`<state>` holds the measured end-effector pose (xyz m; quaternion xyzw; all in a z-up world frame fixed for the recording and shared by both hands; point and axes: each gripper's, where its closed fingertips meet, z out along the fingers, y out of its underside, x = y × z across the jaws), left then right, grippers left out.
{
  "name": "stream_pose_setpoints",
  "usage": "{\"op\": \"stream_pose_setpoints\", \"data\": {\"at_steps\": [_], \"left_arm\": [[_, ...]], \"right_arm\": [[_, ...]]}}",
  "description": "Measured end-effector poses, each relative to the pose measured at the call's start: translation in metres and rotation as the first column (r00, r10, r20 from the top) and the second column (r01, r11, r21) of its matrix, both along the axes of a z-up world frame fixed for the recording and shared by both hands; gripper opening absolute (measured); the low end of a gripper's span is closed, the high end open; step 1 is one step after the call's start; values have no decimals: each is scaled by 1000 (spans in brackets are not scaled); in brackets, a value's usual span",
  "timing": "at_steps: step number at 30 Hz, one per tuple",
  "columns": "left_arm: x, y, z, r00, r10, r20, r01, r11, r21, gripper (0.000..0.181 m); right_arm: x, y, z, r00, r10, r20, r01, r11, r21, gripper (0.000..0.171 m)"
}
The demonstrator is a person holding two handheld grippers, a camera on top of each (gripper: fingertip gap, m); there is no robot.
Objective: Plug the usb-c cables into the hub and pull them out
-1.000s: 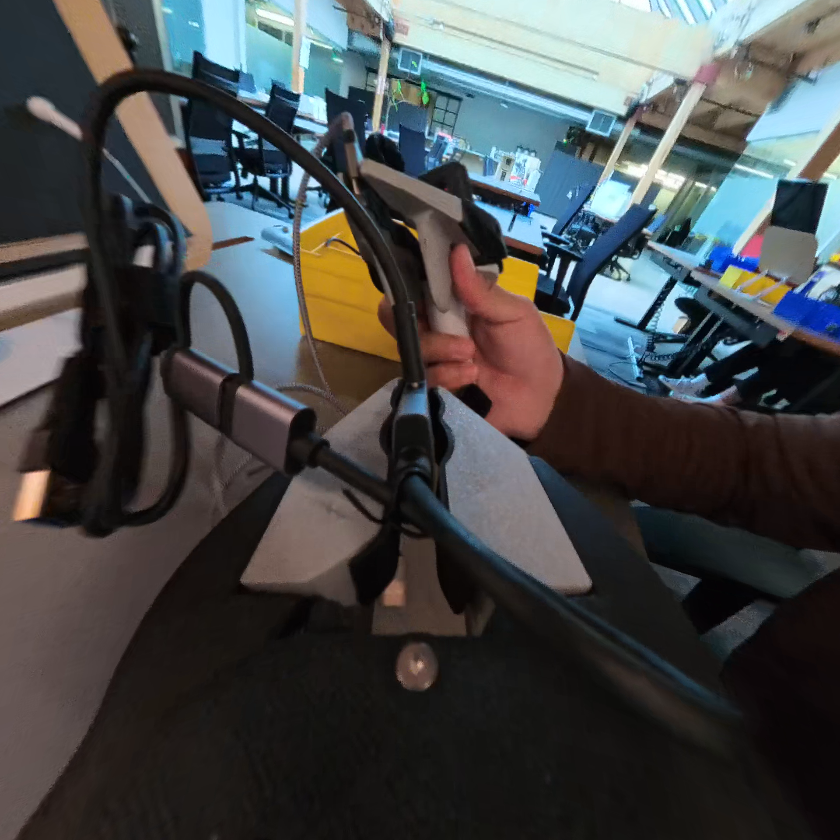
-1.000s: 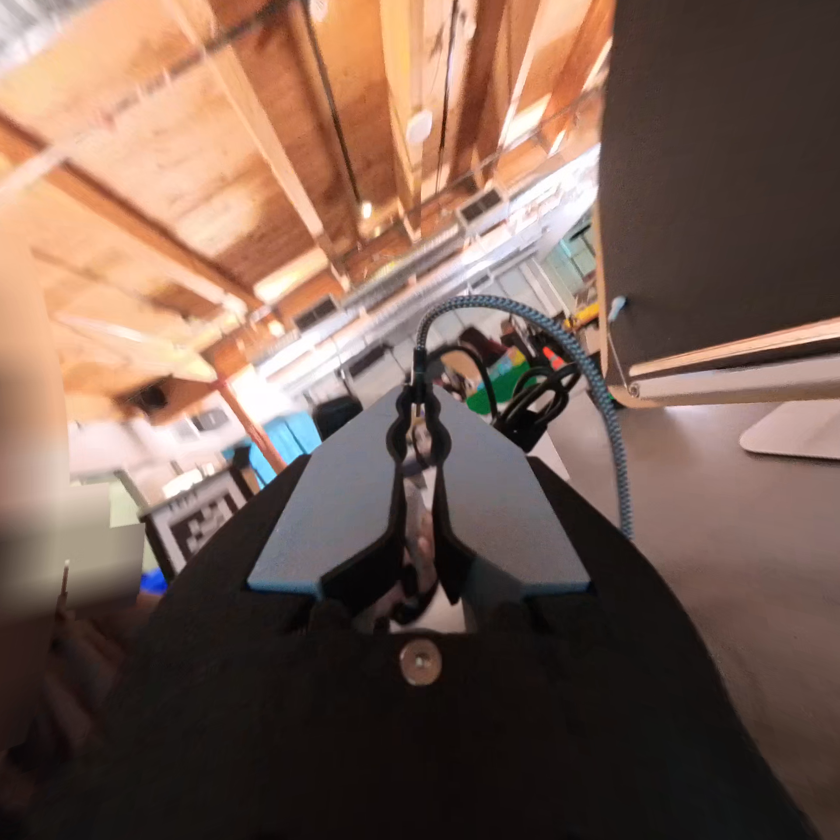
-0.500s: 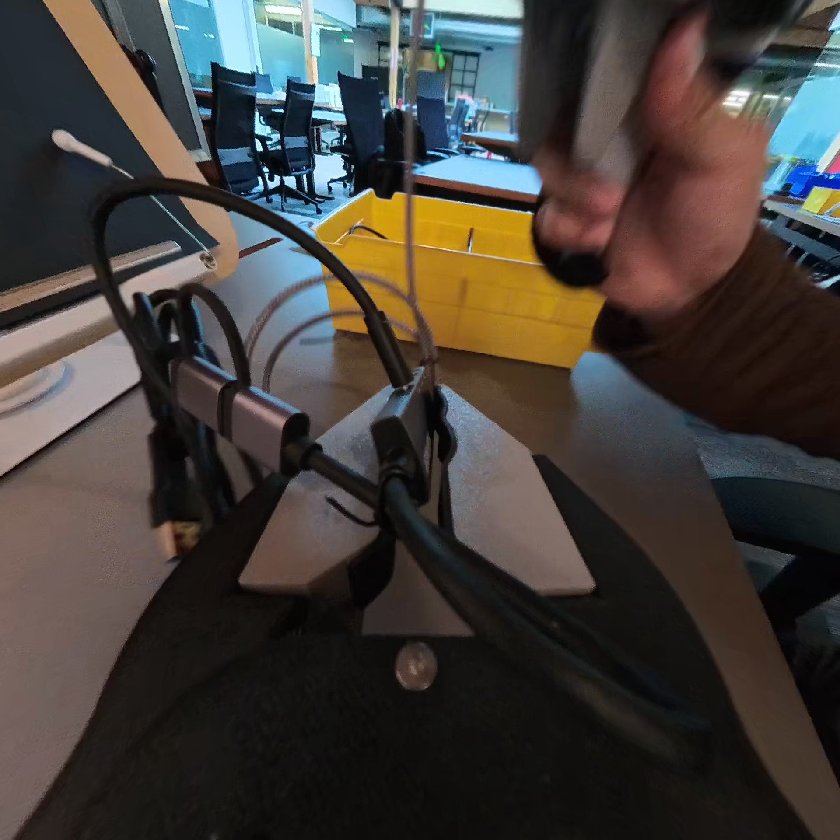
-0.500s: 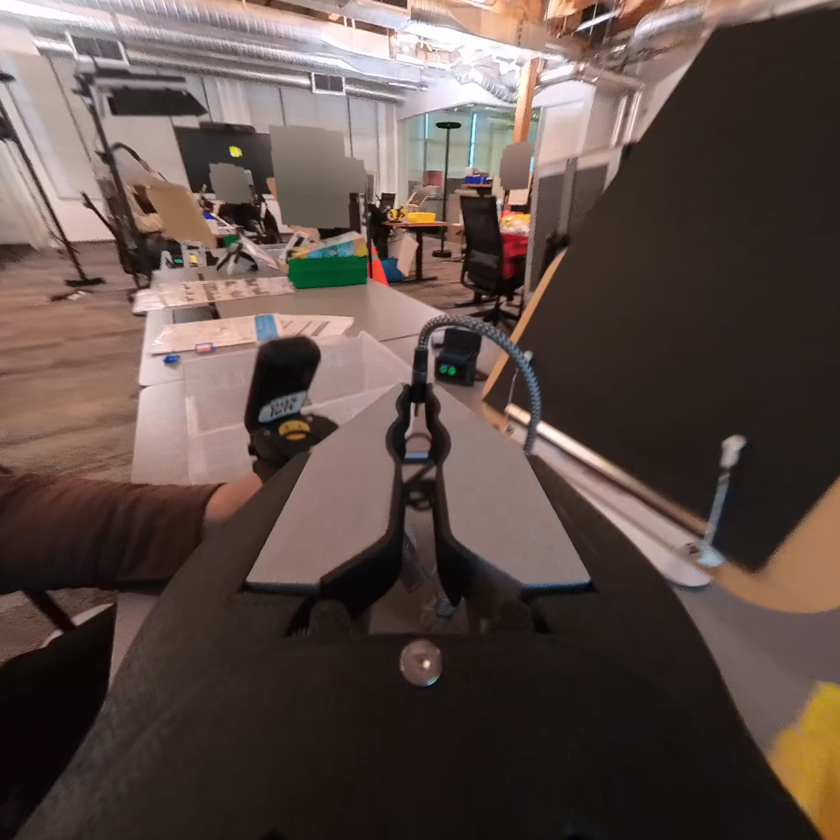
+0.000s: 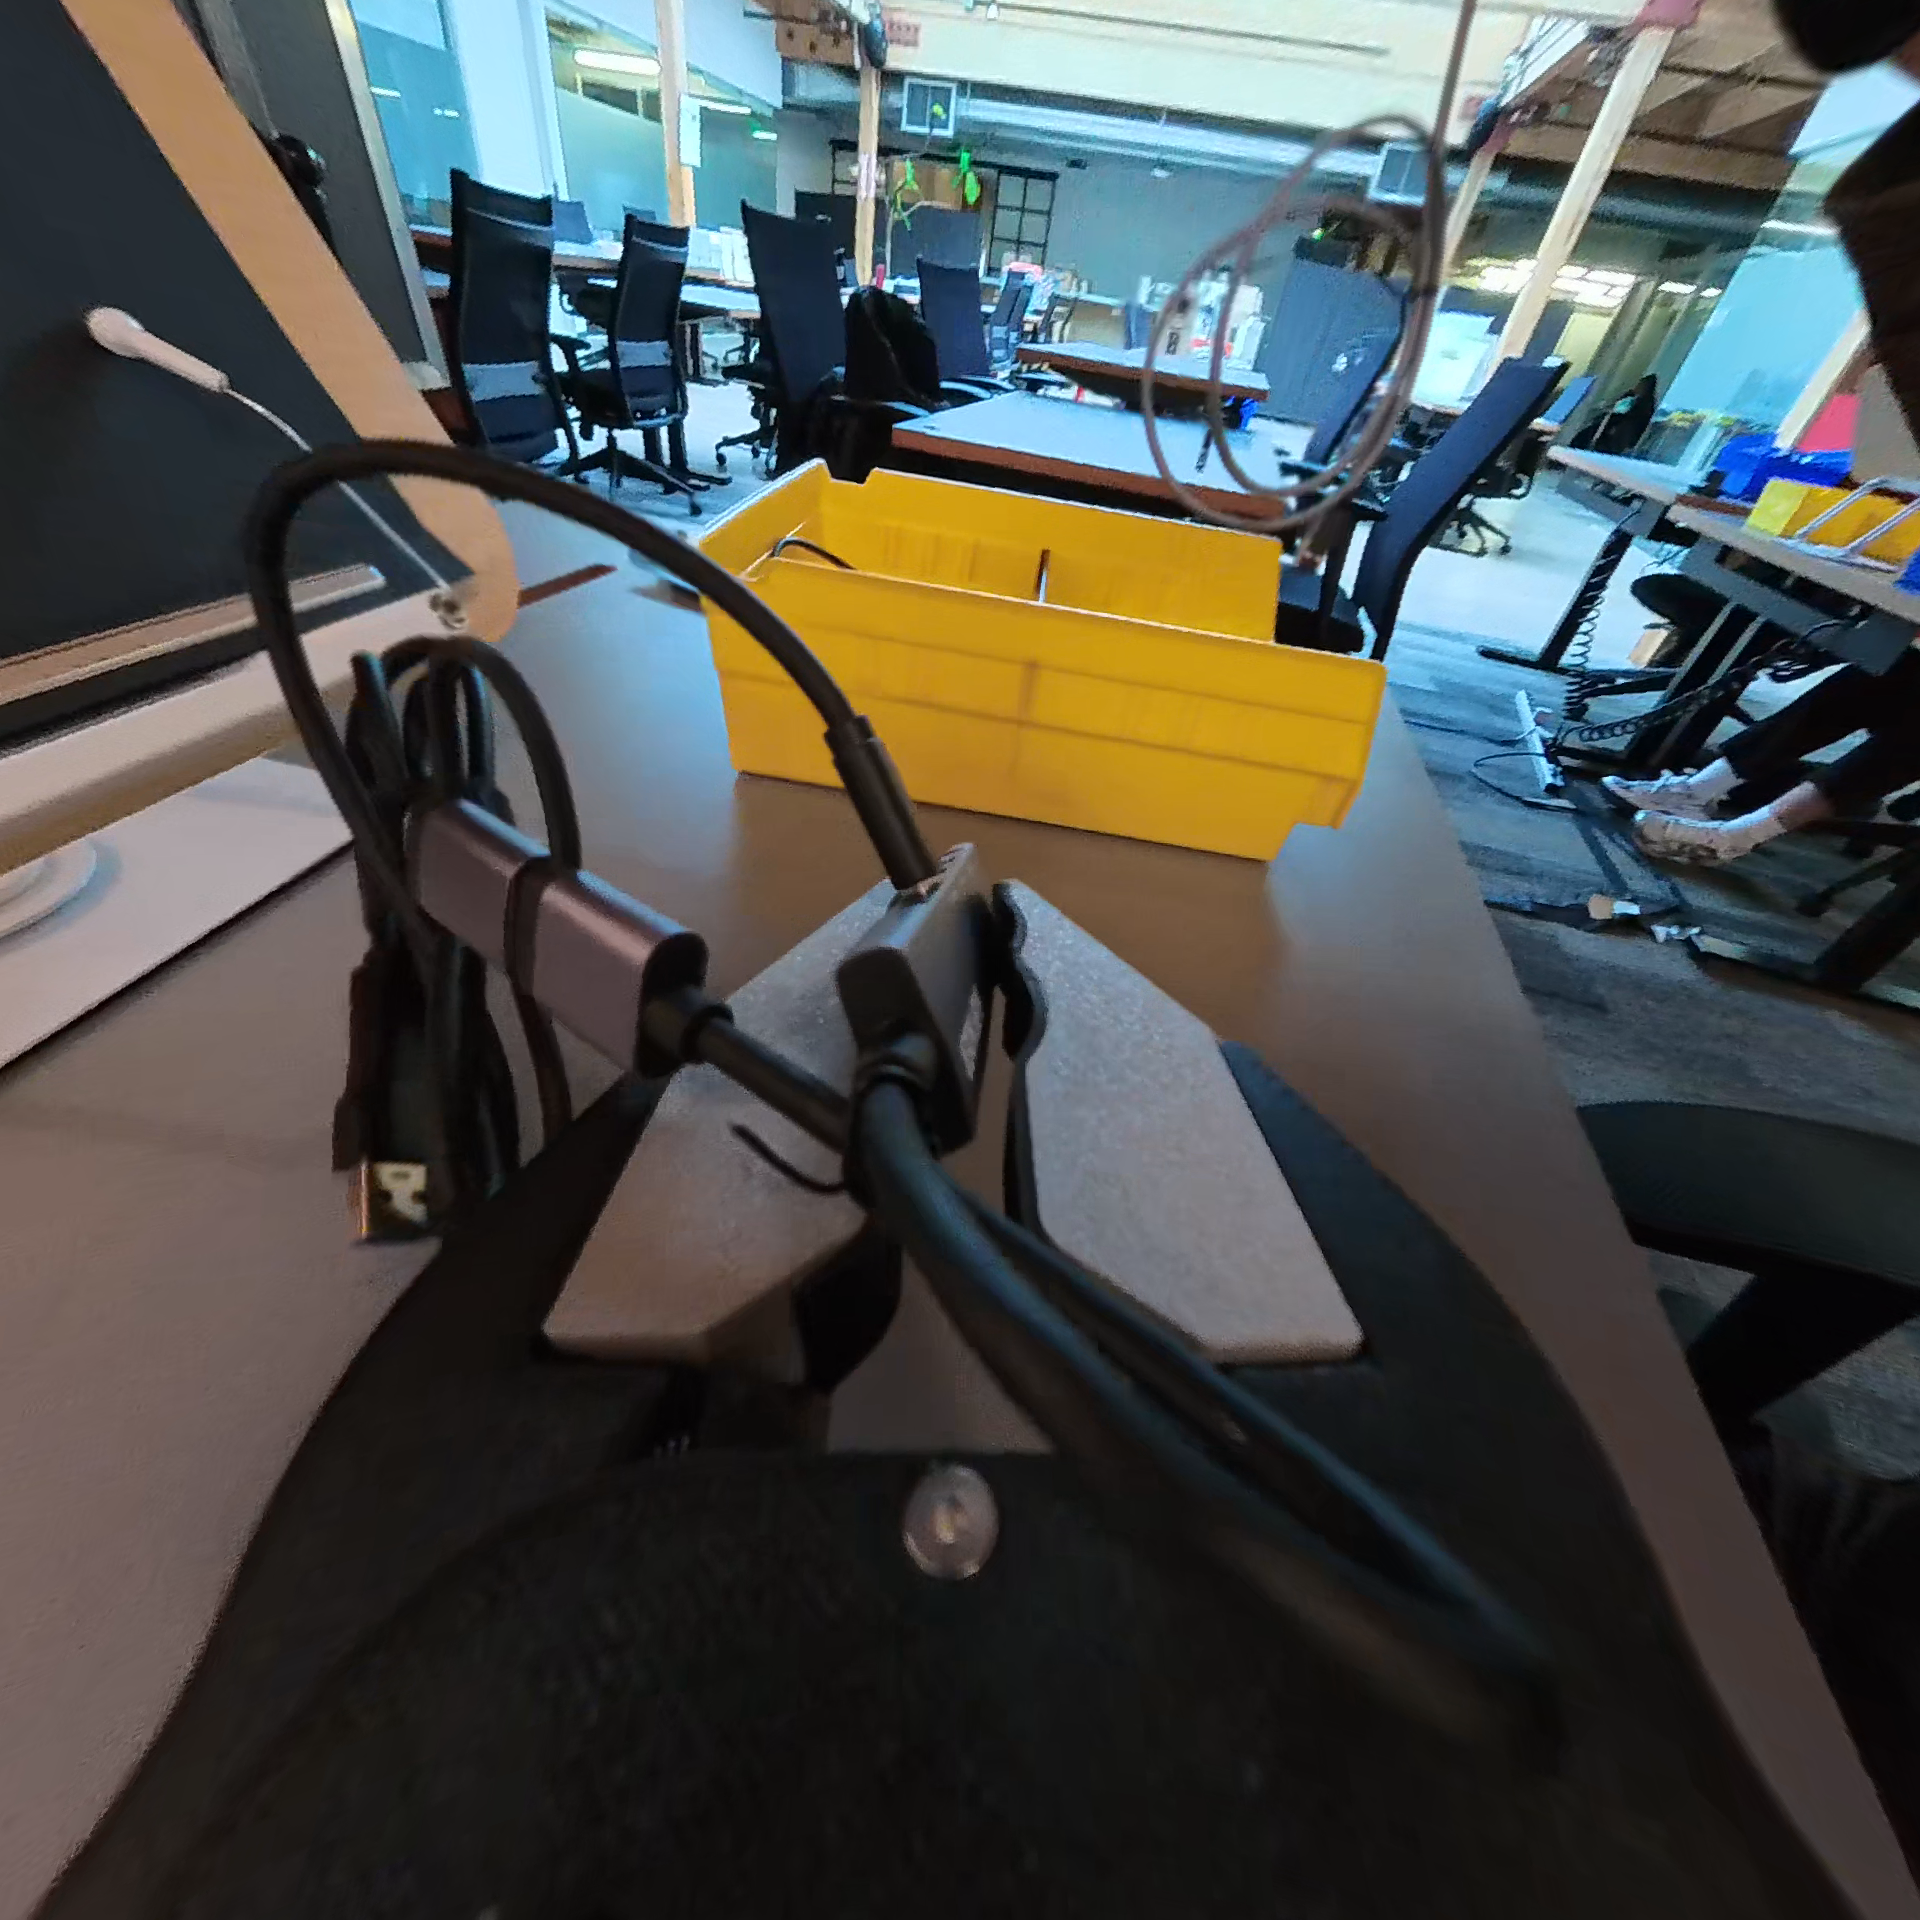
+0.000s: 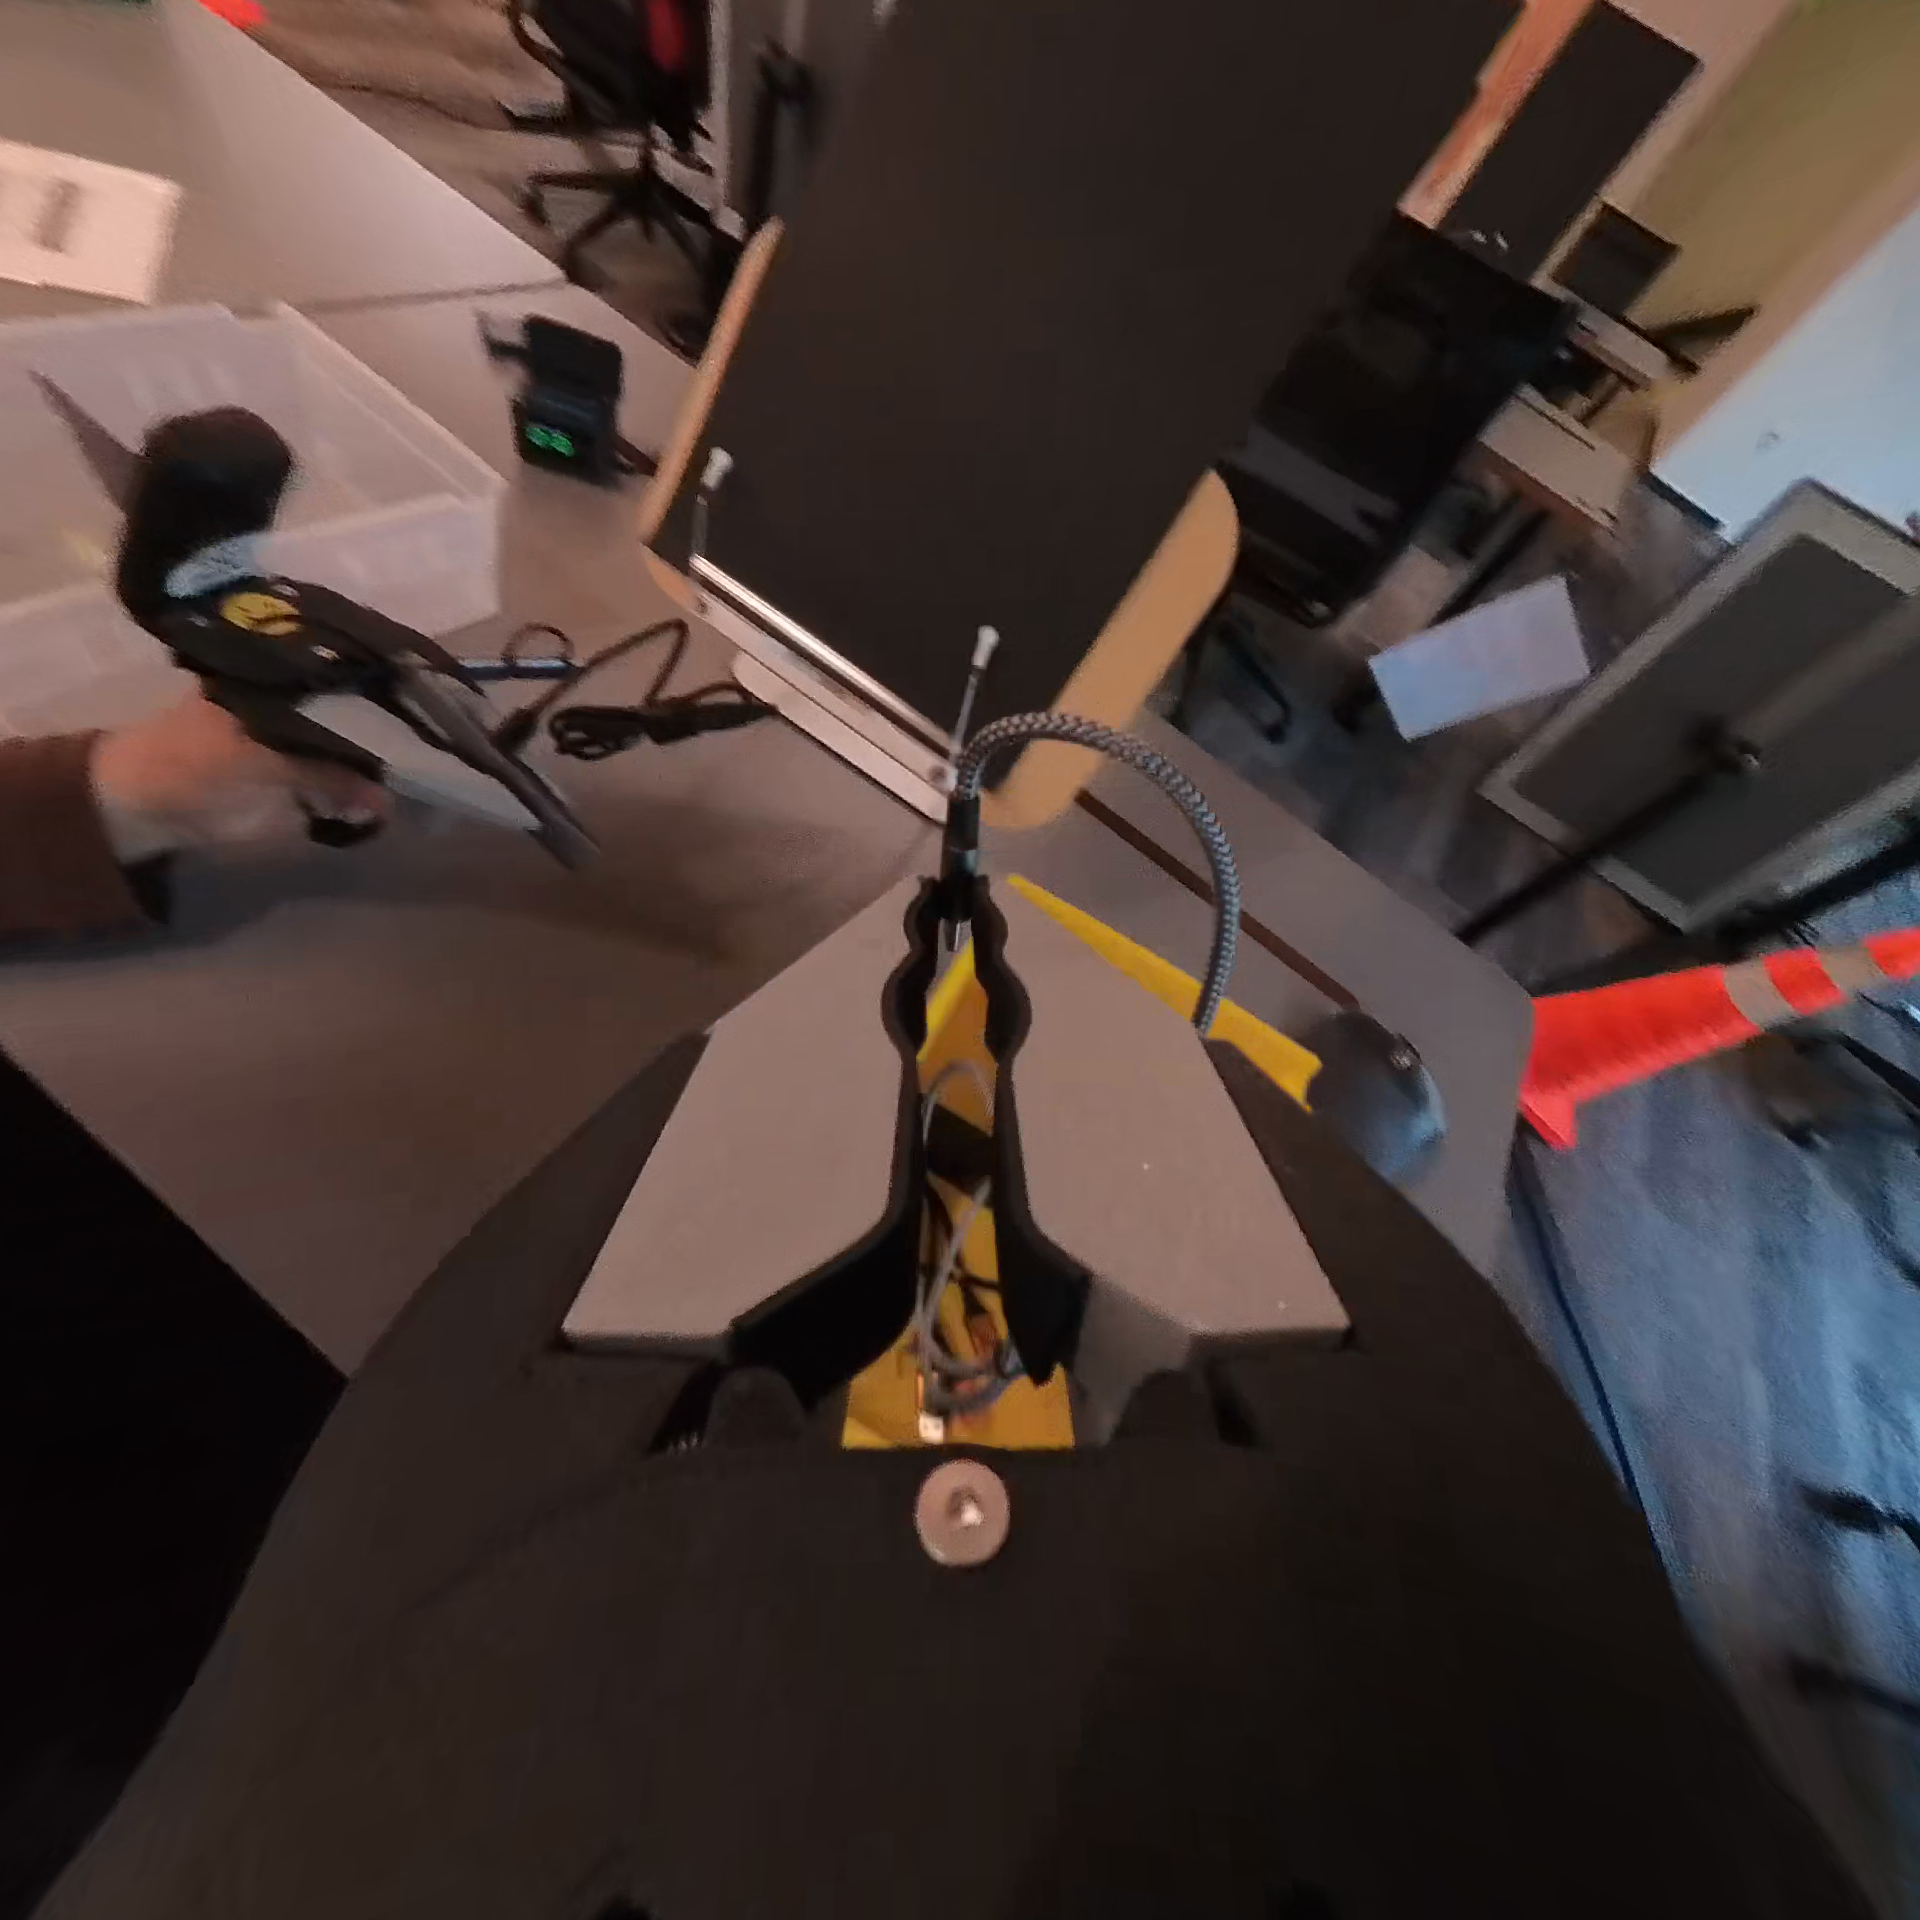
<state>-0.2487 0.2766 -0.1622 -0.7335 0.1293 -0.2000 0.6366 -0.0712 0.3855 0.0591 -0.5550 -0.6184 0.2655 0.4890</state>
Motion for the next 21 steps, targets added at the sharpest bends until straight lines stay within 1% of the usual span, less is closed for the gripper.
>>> {"op": "stream_pose_setpoints", "data": {"at_steps": [6, 10, 12, 14, 16, 18, 19, 21], "left_arm": [[-1, 1, -9, 1000, -1, 4, 1, 999, -36, 11], [-8, 4, -21, 999, 34, -3, -34, 995, -92, 11], [-11, 6, -27, 999, 49, -18, -51, 991, -120, 11], [-11, 7, -28, 999, 48, -19, -50, 990, -128, 12], [-11, 7, -28, 999, 45, -15, -47, 991, -126, 13], [-11, 7, -27, 999, 47, -11, -48, 991, -127, 12], [-11, 7, -28, 999, 48, -10, -49, 990, -130, 12], [-12, 8, -30, 999, 52, -14, -53, 989, -140, 13]], "right_arm": [[15, 44, -22, 995, -98, 20, 98, 994, -39, 3], [17, 61, -38, 991, -125, 36, 127, 991, -52, 3], [18, 66, -53, 990, -125, 68, 129, 989, -65, 3], [21, 71, -78, 980, -117, 158, 131, 988, -78, 3], [29, 77, -112, 948, -110, 297, 131, 990, -52, 3], [46, 86, -151, 869, -130, 478, 153, 988, -11, 3], [53, 86, -169, 827, -105, 553, 141, 990, -22, 3], [60, 73, -204, 749, 11, 662, 113, 983, -144, 4]]}}
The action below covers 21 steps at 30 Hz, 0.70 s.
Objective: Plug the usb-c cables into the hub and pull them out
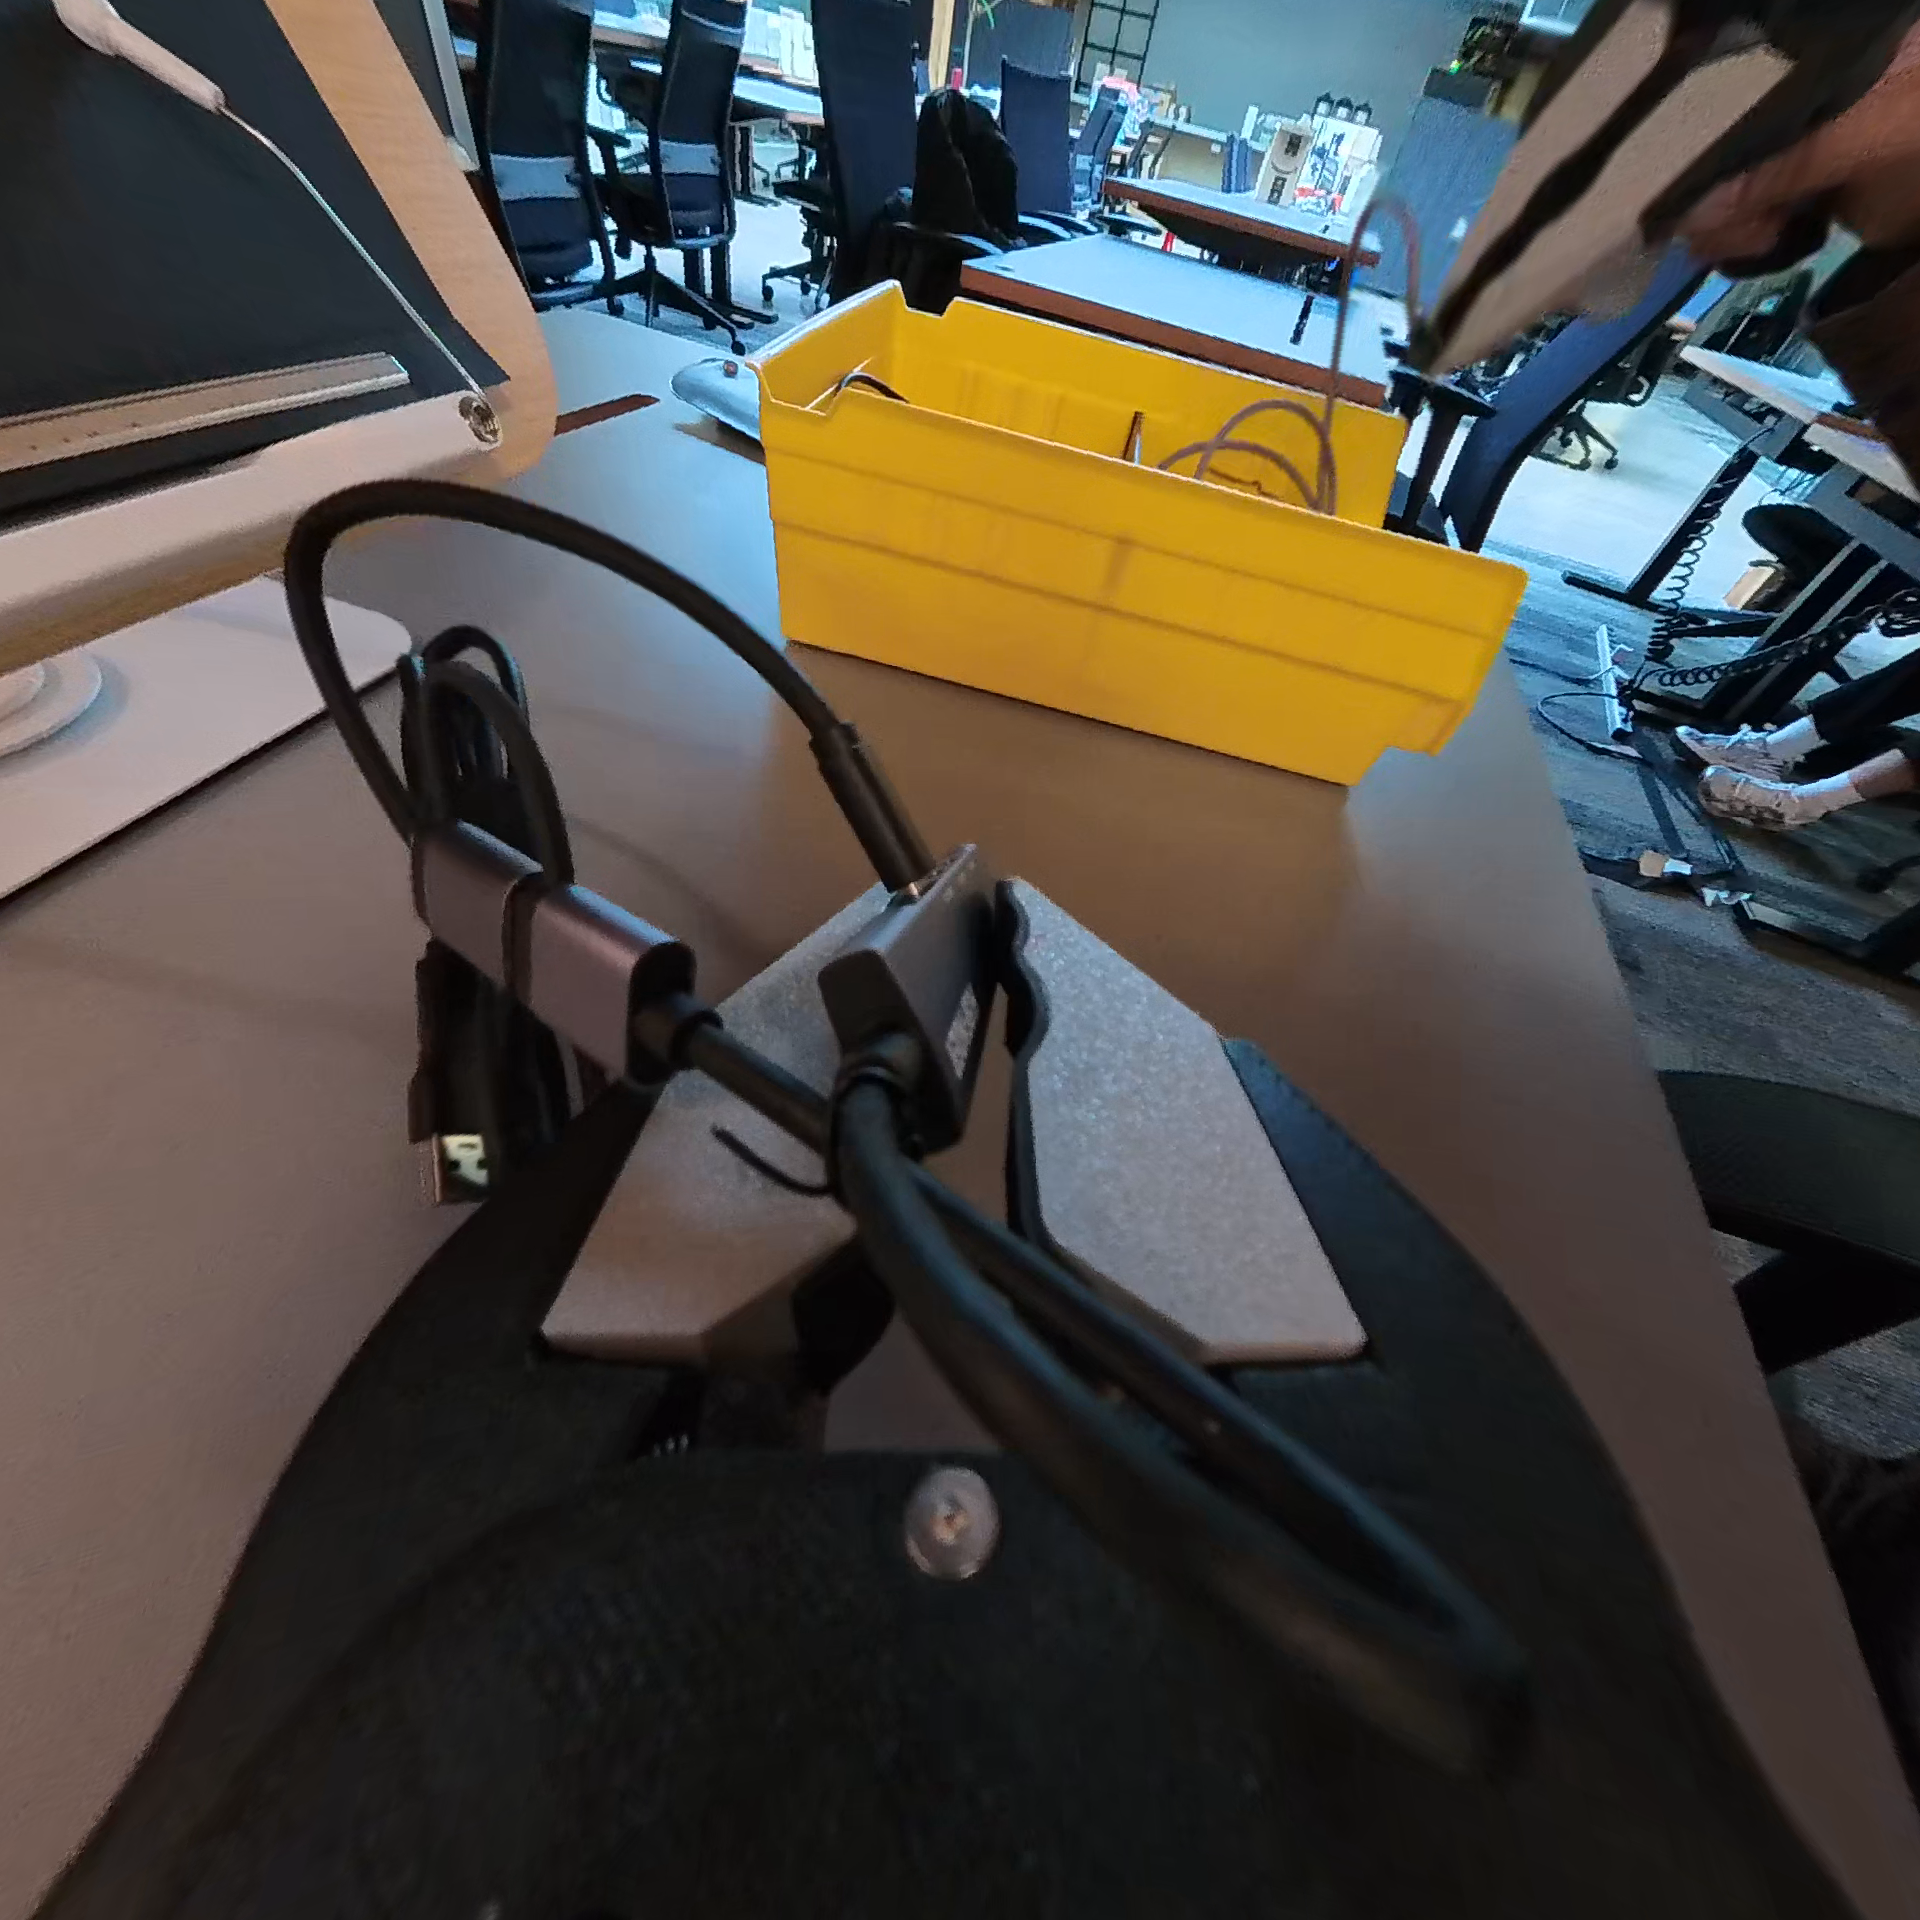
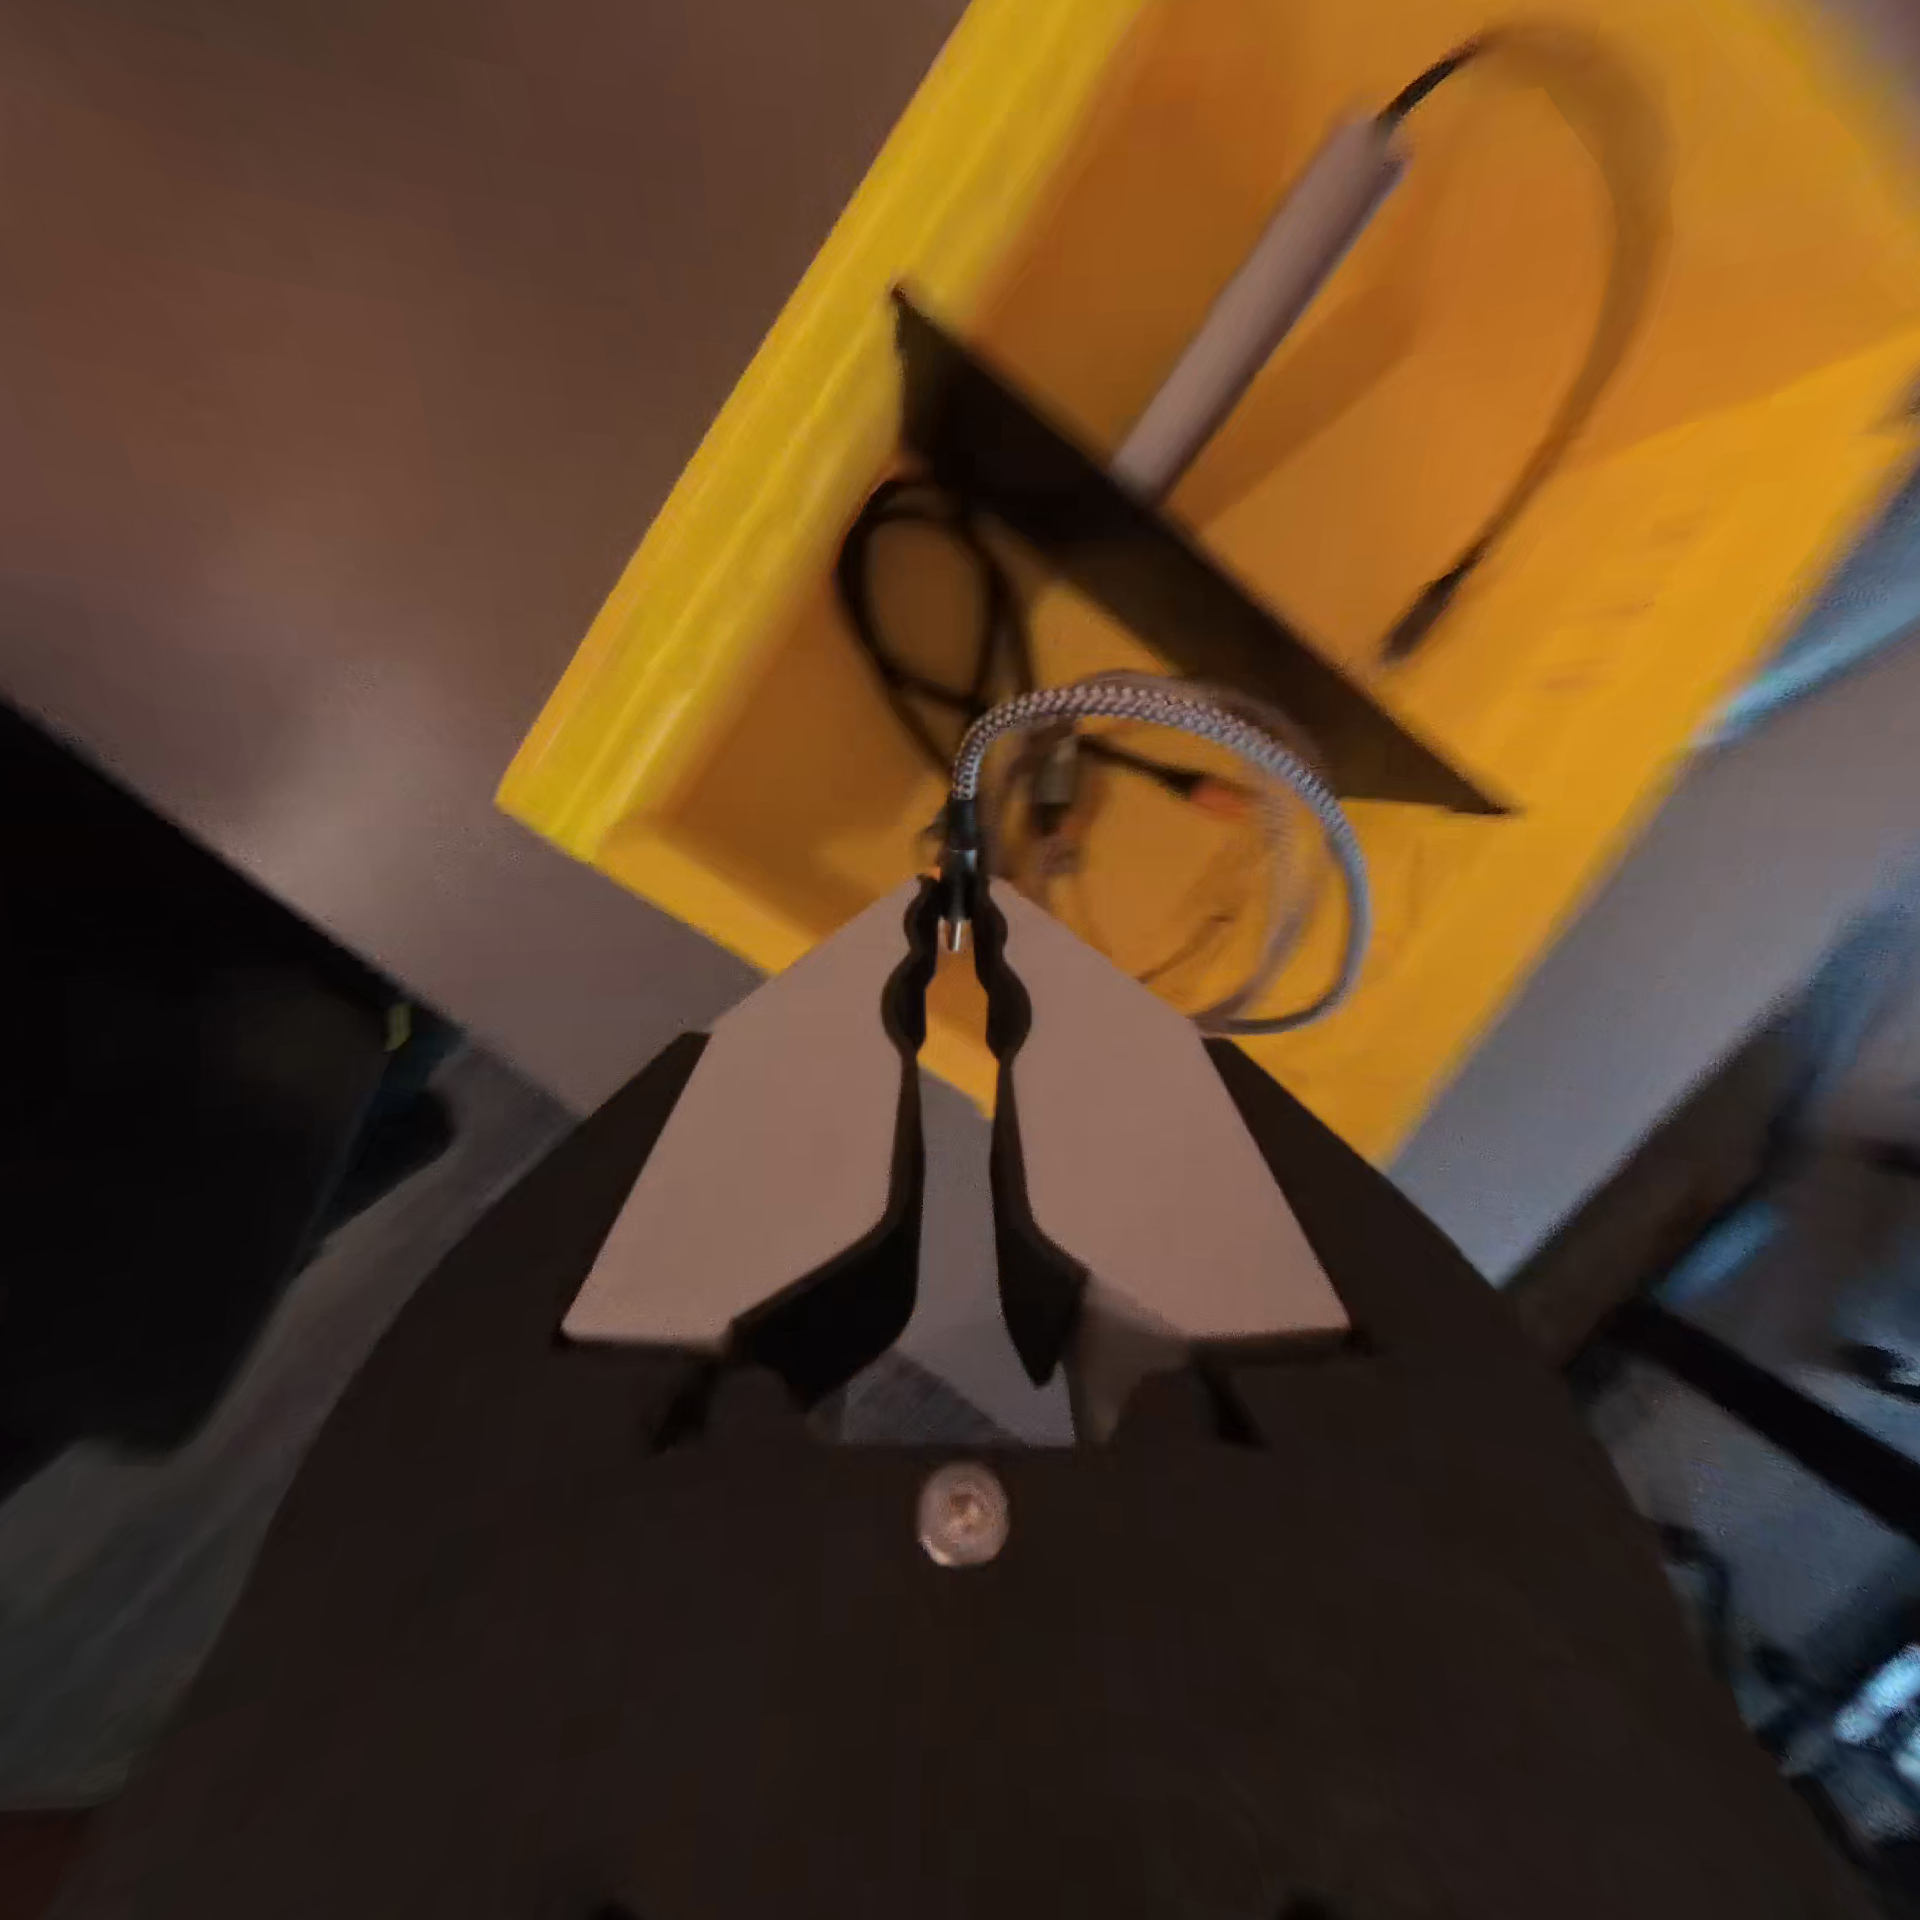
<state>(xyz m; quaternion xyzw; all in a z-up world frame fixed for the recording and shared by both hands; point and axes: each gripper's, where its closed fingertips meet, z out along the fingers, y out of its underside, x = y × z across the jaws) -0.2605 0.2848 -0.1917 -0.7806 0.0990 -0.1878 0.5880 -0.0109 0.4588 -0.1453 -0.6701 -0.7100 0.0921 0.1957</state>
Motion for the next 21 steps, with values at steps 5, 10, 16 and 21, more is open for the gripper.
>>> {"op": "stream_pose_setpoints", "data": {"at_steps": [5, 10, 16, 21], "left_arm": [[7, 1, 1, 999, -32, -20, 32, 999, 10, 12], [19, -7, 10, 993, -117, 11, 116, 991, 62, 13], [27, -10, 26, 964, -225, 141, 208, 970, 129, 12], [32, -19, 37, 918, -314, 240, 276, 944, 180, 12]], "right_arm": [[-10, -8, -72, 980, 3, 199, 35, 981, -189, 5], [-15, -7, -73, 970, -4, 242, 38, 990, -137, 19], [-65, -27, 21, 992, -17, -124, 14, 999, -29, 27], [-157, -132, 45, 869, 201, -452, -321, 924, -207, 30]]}}
